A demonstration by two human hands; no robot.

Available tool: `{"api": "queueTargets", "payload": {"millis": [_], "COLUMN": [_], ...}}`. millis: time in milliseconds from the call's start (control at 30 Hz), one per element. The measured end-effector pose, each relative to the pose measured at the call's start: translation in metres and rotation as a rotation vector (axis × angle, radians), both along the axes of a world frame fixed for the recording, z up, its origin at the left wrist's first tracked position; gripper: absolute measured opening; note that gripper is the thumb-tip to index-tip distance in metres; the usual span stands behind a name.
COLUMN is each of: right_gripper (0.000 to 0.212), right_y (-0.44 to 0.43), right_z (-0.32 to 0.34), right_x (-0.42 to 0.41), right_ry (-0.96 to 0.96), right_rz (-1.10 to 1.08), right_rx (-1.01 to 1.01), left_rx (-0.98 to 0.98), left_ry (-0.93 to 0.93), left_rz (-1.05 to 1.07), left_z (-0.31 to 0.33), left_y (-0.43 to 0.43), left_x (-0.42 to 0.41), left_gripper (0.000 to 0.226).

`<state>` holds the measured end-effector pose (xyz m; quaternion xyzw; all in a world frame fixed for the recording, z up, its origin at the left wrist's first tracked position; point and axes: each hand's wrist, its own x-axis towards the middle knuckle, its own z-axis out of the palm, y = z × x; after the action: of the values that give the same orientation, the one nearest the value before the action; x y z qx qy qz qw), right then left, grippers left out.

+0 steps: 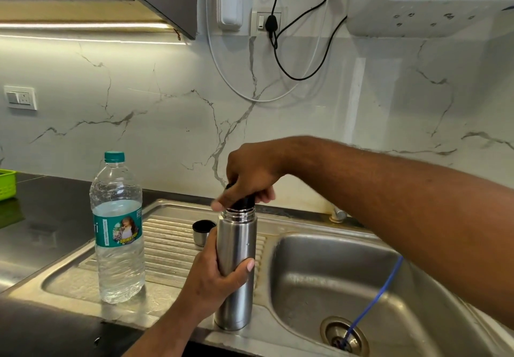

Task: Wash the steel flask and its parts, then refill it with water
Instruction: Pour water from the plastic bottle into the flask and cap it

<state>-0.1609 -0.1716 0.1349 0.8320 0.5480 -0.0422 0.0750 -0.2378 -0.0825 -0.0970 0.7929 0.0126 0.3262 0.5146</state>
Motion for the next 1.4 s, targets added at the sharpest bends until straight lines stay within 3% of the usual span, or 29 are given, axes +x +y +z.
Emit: {"api": "queueTargets", "payload": {"millis": [100, 200, 267, 333, 433, 467, 567, 667, 800, 900, 933, 1033, 1100, 1300, 1367, 1400], "right_gripper": [0.066, 0.077, 0.061, 0.060, 0.038, 0.040, 0.073, 0.087, 0.064, 0.043, 0.042, 0.071, 0.079, 0.061, 0.044, 0.045], "right_y": [0.004, 0.003, 0.002, -0.003, -0.001, 0.001, 0.005, 0.004, -0.006, -0.007, -0.005, -0.001, -0.001, -0.014, -0.014, -0.012], "right_z": [-0.013, -0.004, 0.005, 0.014, 0.012, 0.008, -0.009, -0.005, 0.015, 0.011, 0.007, -0.009, -0.012, 0.010, 0.005, 0.001], "right_x": [-0.005, -0.005, 0.001, 0.004, 0.006, 0.004, -0.006, -0.005, 0.006, 0.012, 0.010, 0.002, 0.001, 0.017, 0.016, 0.016], "right_ry": [-0.141, 0.010, 0.126, 0.181, 0.149, 0.094, -0.136, -0.102, 0.189, 0.199, 0.147, -0.103, -0.150, 0.228, 0.198, 0.131], "right_rz": [-0.066, -0.131, -0.012, 0.117, 0.122, 0.068, -0.046, -0.105, 0.134, 0.149, 0.104, 0.007, -0.008, 0.192, 0.146, 0.104], "right_rx": [0.081, 0.016, -0.062, -0.126, -0.082, -0.055, 0.024, 0.040, -0.071, -0.008, 0.030, 0.117, 0.144, 0.022, 0.108, 0.159], "left_rx": [-0.002, 0.007, 0.003, 0.005, 0.013, 0.011, 0.010, 0.016, -0.006, 0.003, 0.001, 0.004, 0.011, -0.009, -0.007, -0.011], "left_ry": [0.004, -0.009, -0.003, 0.008, 0.002, -0.001, 0.000, -0.019, -0.002, 0.005, 0.008, 0.010, 0.019, 0.047, 0.058, 0.063], "left_rz": [0.008, 0.003, 0.000, 0.000, -0.003, -0.006, -0.001, 0.006, 0.004, 0.005, 0.006, 0.013, 0.014, 0.022, 0.036, 0.043], "left_z": [0.001, 0.000, -0.001, -0.001, 0.000, 0.000, 0.000, 0.000, 0.000, 0.000, 0.000, 0.000, 0.002, 0.004, 0.004, 0.004], "left_y": [0.000, 0.001, 0.002, 0.002, 0.001, 0.001, 0.001, 0.001, 0.001, 0.001, 0.001, 0.001, 0.000, 0.001, 0.001, 0.000], "left_x": [-0.001, -0.001, 0.000, 0.000, 0.000, 0.000, -0.001, -0.001, 0.000, 0.001, 0.000, -0.001, -0.001, 0.000, 0.001, 0.001], "left_gripper": [0.069, 0.070, 0.071, 0.072, 0.072, 0.072, 0.070, 0.065, 0.068, 0.071, 0.071, 0.070, 0.071, 0.089, 0.081, 0.079]}}
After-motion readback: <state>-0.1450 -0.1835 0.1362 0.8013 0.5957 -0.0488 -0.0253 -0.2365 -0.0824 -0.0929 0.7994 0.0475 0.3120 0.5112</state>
